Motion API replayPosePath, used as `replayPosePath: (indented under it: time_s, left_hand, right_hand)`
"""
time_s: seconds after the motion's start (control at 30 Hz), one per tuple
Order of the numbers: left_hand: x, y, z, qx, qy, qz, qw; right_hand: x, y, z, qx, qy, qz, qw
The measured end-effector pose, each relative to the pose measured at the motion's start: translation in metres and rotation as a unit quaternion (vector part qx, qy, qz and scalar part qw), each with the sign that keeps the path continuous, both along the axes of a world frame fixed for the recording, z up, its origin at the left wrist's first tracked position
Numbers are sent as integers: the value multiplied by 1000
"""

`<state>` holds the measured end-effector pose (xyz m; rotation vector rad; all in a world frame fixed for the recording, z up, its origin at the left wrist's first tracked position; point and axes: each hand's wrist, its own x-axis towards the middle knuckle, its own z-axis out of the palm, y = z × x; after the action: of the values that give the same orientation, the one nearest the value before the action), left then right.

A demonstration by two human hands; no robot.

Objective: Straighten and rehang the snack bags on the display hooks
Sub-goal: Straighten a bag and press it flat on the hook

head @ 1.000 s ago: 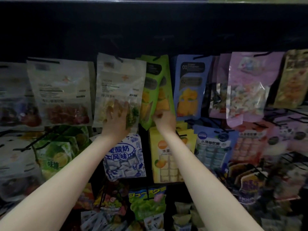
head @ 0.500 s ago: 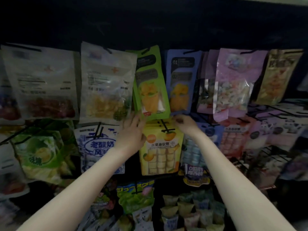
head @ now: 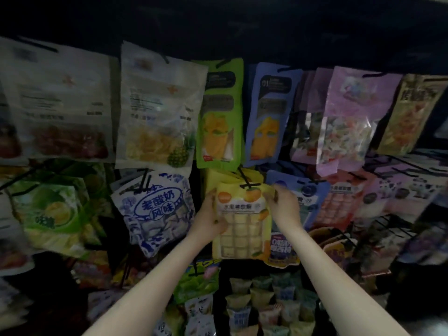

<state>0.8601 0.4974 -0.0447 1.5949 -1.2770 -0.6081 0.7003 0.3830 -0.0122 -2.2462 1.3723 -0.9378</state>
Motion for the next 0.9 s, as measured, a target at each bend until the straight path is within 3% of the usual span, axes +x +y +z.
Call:
replayPosePath:
  time_s: [0.17, 0.37, 0.5, 0.73, 0.9]
  left_hand:
    - [-9, 16, -21, 9, -54, -46, 997]
    - [-3, 7, -11, -65, -210, 120, 968]
    - [-11, -6, 8, -77, -276, 61, 956]
    - [-31, -19, -3, 38, -357, 31, 933]
    - [-65, -6, -5, -14, -360, 4, 933]
  right_hand:
    - [8, -1, -3, 84, -45, -26, 995]
    - [-13, 19, -15, 109, -38, -5, 993]
    - [-33, 37, -13, 190, -94, 20, 977]
    - [-84, 54, 0, 218, -94, -24, 971]
    - [-129, 55, -10, 250, -106, -67, 960]
